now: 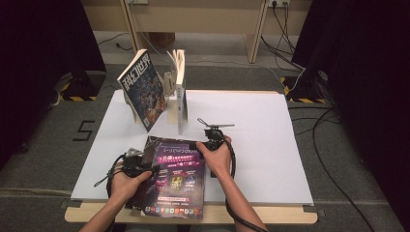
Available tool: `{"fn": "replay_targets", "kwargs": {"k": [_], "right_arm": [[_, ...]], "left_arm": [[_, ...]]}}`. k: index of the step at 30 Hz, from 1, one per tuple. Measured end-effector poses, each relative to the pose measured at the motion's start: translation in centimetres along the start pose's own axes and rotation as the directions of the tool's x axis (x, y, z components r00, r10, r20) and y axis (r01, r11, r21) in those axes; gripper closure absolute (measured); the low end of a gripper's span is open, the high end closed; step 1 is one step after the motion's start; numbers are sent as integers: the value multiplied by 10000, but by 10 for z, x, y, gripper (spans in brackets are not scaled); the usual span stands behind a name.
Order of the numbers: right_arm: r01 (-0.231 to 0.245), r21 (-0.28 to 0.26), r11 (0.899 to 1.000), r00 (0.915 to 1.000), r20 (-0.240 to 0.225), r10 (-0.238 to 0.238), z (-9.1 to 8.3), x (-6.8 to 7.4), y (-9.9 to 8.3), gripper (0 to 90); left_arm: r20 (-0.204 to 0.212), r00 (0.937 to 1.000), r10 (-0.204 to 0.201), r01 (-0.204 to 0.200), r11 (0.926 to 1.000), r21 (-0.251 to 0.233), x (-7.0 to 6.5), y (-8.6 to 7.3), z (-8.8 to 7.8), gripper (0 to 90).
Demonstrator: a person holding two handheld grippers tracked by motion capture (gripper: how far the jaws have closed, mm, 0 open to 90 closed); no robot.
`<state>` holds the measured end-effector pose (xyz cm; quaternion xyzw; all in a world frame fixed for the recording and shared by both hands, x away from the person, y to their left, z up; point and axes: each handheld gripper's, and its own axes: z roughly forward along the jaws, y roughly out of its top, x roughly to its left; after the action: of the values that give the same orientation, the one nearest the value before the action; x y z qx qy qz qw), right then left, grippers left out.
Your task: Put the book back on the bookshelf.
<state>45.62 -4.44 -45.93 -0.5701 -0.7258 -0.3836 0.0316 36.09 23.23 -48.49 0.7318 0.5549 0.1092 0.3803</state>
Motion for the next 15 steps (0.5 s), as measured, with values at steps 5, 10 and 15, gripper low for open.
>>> {"fn": "replay_targets", "kwargs": {"k": [5,10,15], "right_arm": [[109,-127,9999,9963,855,-98,0,-12,5,519],[-172,-146,9997,9964,824,183,4,-24,6,511],[-191,55,9998,9985,511,188,12,-27,4,516]], "left_arm": [[7,10000,17,-17,10000,71,0,1,0,585],[-3,10000,70,-70,9999,110,0,1,0,585],[18,10000,67,-67,9999,113,1,1,0,585]]}}
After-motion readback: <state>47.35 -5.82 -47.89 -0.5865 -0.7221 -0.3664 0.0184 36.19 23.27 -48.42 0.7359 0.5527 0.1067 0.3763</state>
